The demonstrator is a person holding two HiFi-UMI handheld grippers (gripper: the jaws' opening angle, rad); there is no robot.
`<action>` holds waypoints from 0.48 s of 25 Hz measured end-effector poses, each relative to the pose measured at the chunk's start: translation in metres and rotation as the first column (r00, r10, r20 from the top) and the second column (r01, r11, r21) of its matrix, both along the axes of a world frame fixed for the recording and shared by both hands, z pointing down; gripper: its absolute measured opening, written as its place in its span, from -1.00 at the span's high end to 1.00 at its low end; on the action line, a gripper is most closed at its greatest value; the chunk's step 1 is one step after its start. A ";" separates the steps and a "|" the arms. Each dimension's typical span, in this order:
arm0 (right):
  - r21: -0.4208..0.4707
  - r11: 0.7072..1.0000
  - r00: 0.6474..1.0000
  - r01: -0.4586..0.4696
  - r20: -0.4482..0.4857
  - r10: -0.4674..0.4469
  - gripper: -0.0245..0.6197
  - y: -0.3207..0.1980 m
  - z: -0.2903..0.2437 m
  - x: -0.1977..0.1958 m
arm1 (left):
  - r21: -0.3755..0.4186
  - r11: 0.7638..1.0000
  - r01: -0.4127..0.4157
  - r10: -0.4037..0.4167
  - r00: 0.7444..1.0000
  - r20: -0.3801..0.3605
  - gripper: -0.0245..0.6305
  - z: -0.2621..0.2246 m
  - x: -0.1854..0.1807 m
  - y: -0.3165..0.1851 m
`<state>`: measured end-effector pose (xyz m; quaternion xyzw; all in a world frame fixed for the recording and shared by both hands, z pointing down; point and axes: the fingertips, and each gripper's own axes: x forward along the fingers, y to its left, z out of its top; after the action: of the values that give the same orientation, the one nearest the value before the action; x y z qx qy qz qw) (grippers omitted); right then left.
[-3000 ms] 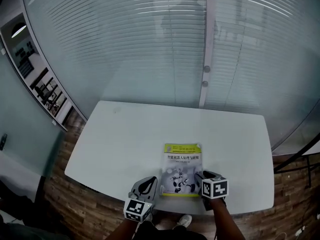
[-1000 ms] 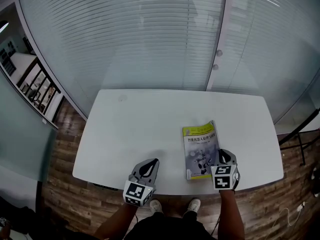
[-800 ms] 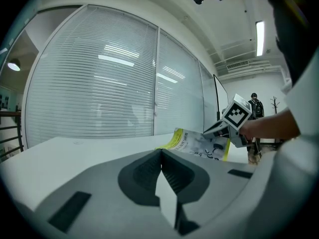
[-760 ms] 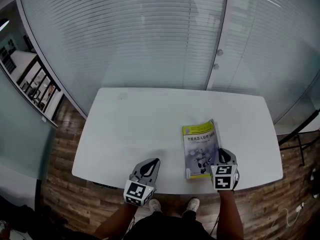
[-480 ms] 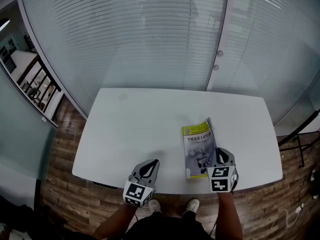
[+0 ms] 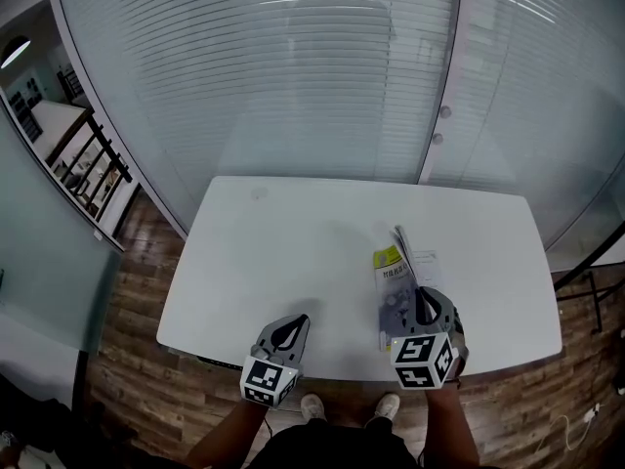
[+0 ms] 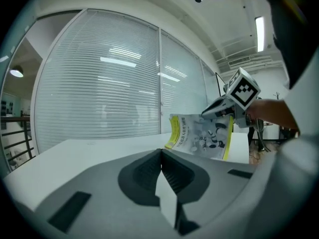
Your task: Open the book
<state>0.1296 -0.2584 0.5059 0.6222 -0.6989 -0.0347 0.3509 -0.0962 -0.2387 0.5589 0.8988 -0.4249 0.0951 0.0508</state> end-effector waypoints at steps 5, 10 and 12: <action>0.037 0.996 0.996 0.084 -0.033 -0.083 0.84 0.002 -0.005 -0.053 | -0.011 0.998 0.054 -0.054 0.998 -0.012 0.89 0.000 -0.030 -0.004; 0.047 0.990 0.988 0.133 -0.084 -0.128 0.84 0.005 0.001 -0.092 | 0.011 0.997 0.070 -0.070 0.998 -0.008 0.89 -0.001 -0.048 -0.003; 0.057 0.984 0.980 0.167 -0.119 -0.160 0.83 0.009 0.006 -0.111 | 0.015 0.997 0.071 -0.071 0.997 0.000 0.89 -0.001 -0.053 -0.001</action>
<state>0.0187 -0.2494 0.5114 0.5709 -0.7250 -0.1222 0.3654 -0.1493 -0.2400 0.5579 0.8835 -0.4572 0.0906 0.0474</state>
